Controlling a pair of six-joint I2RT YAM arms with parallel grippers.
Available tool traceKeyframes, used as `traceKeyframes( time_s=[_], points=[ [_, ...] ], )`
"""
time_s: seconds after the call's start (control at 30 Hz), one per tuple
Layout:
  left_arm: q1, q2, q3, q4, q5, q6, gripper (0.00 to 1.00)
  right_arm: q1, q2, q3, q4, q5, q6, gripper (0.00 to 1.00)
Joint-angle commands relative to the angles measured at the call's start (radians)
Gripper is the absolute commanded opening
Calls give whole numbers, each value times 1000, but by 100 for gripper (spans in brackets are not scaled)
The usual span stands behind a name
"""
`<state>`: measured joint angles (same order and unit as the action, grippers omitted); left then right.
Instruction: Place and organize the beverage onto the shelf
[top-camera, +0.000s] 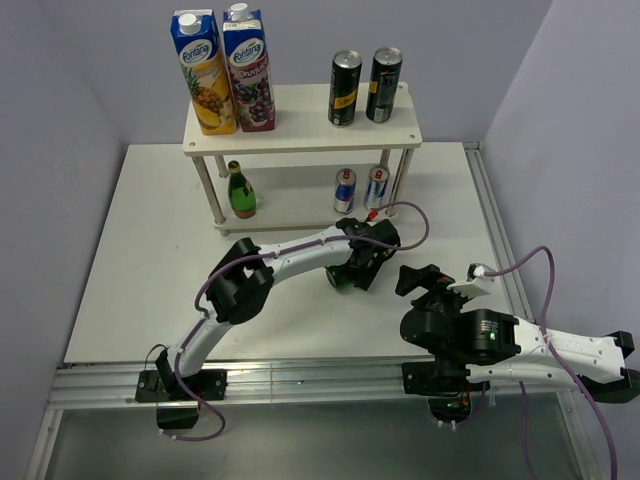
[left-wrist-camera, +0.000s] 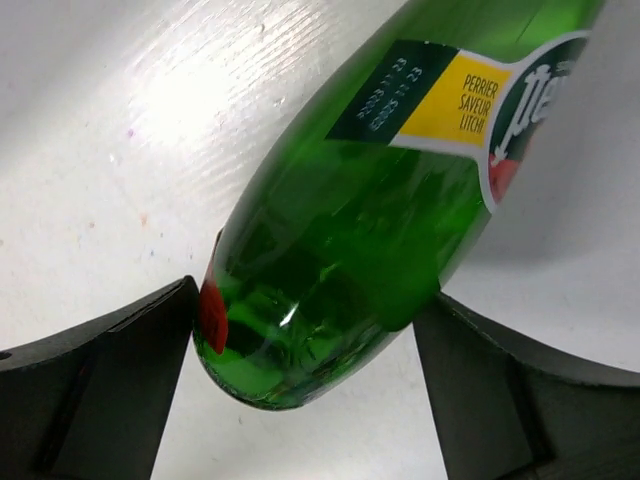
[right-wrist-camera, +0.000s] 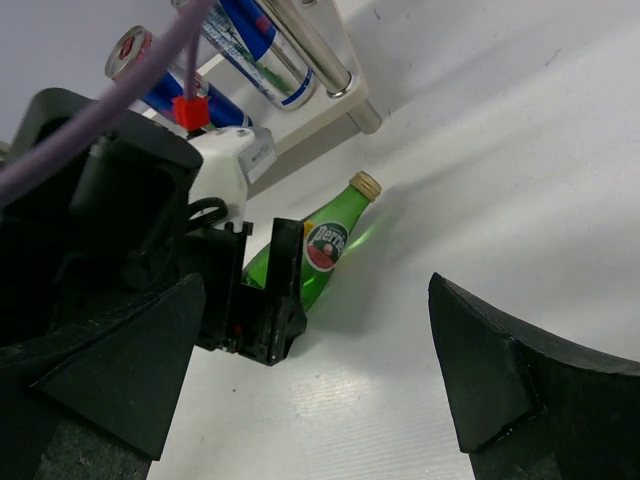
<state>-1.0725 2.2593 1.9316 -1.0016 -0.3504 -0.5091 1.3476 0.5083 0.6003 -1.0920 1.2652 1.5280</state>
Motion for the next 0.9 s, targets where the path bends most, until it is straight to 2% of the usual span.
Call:
traceKeyframes(
  time_s=[0.0,0.27,0.63,0.87],
  points=[
    [17,48,41,31,60,95,94,-2,-2,0,6,53,18,100],
    [17,55,-28,97,125,78,92,-2,-4,-7,24,59,3,100],
    [28,158,157,34,94,95,93,-2,1,-4,15,59,12,100],
    [62,184,165,37,111,69,86,-4,-19,-11,37,57,-14,100]
  ],
)
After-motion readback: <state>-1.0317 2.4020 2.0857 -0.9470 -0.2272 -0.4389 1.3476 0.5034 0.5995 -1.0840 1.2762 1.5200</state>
